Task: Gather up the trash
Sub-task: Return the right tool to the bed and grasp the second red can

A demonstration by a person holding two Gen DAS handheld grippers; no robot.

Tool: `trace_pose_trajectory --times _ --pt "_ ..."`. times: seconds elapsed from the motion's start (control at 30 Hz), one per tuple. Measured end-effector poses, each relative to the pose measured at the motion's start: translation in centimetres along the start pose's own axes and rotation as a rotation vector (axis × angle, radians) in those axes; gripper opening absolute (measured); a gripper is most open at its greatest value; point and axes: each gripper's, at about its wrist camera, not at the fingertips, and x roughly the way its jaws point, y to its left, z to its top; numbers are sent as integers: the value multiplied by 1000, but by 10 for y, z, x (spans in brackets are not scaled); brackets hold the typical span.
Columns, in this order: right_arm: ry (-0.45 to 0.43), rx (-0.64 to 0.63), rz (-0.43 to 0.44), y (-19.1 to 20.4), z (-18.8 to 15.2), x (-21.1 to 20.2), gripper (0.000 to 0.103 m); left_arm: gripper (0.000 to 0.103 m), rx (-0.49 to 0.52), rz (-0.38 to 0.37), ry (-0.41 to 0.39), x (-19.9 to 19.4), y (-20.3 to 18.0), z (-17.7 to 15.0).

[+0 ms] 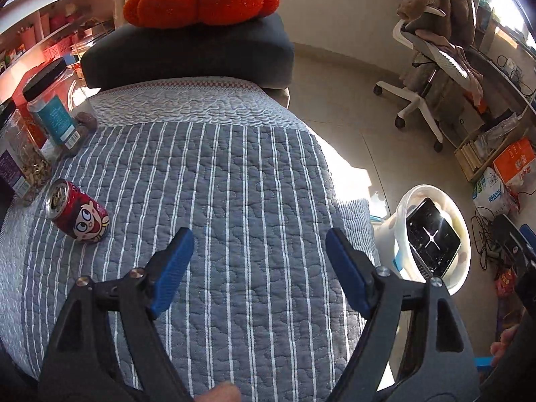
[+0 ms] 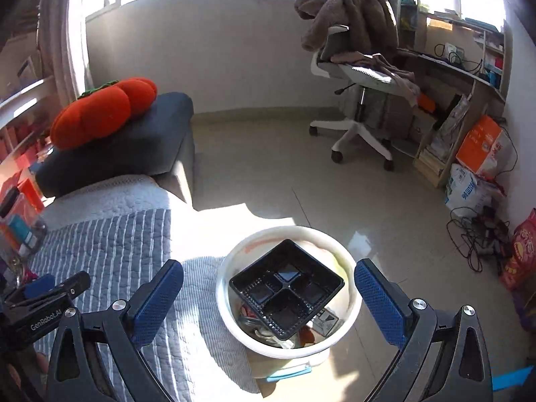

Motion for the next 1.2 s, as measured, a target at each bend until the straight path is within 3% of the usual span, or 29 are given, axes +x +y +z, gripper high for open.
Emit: trace_pose_trajectory --times 0.3,0.43,0.6,0.77,0.93,1.2 --pt "26 -216 105 111 -15 16 103 81 -108 130 36 -3 103 -25" --pt "42 -291 203 161 -27 24 103 81 -169 169 41 -12 148 -35" --pt "59 -414 309 231 -44 33 103 81 -322 214 28 -23 205 -43" --pt "51 -530 396 293 -61 36 103 81 -475 219 28 -28 252 -47" --pt "37 -608 486 346 -77 36 103 81 -646 143 47 -30 290 -52" --pt "72 -564 544 392 -80 63 103 81 -692 141 34 -30 311 -47"
